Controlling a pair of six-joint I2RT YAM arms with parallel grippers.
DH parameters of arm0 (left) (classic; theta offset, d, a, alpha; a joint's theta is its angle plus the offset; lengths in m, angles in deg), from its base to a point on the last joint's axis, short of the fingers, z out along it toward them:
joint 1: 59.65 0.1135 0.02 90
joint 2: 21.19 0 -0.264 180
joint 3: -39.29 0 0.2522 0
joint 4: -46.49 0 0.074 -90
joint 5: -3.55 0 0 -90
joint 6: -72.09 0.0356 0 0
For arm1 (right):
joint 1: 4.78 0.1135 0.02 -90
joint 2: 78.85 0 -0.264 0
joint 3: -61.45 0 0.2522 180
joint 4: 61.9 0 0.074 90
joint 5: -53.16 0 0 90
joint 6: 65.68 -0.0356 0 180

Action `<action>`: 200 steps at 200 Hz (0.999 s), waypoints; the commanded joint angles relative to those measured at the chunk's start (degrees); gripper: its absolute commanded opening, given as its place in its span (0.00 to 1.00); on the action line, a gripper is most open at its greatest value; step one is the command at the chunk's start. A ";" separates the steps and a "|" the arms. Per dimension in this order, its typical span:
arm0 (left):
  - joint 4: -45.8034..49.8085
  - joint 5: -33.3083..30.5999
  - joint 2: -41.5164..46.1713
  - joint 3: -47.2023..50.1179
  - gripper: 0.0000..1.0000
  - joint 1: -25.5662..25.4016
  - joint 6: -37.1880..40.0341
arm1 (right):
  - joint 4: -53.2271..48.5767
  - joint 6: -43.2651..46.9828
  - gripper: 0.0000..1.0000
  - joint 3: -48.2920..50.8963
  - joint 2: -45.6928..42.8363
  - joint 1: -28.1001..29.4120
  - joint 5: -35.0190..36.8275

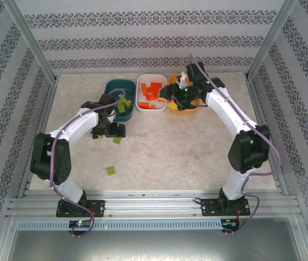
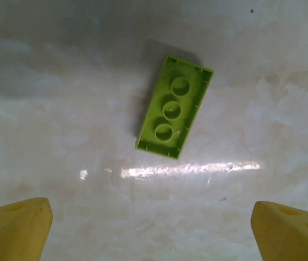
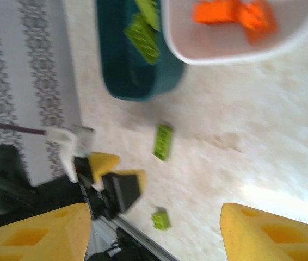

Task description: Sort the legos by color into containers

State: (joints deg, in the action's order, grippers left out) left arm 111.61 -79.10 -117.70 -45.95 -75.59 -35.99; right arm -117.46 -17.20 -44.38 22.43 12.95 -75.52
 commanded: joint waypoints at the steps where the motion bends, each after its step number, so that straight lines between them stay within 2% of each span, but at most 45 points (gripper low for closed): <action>1: 2.42 -1.89 -2.84 -3.03 0.91 -1.20 4.29 | -0.24 3.50 0.64 7.42 -6.18 -0.65 1.05; 35: 1.83 -2.92 -8.43 -6.24 0.85 -2.05 5.91 | 1.46 2.49 0.64 16.84 -12.02 -0.86 1.45; 64: 0.64 -2.78 -12.31 -7.64 0.79 -2.29 5.87 | 1.55 2.23 0.64 20.35 -14.69 -0.82 1.56; 146: -1.21 -3.23 -17.31 -7.75 0.71 -2.80 6.14 | 0.53 2.10 0.64 24.09 -18.91 -1.01 2.53; 186: -3.00 -2.66 -18.04 -5.59 0.62 -2.78 5.52 | -0.11 2.14 0.64 24.53 -19.91 -1.13 2.86; 200: -3.36 -2.46 -18.12 -5.01 0.56 -2.81 5.44 | -0.29 2.06 0.64 24.42 -19.98 -1.12 2.92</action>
State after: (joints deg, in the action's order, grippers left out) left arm 109.92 -81.37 -134.84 -52.68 -78.02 -30.95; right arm -116.72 -15.78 -20.40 4.11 12.19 -73.53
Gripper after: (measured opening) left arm 0.607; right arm 0.640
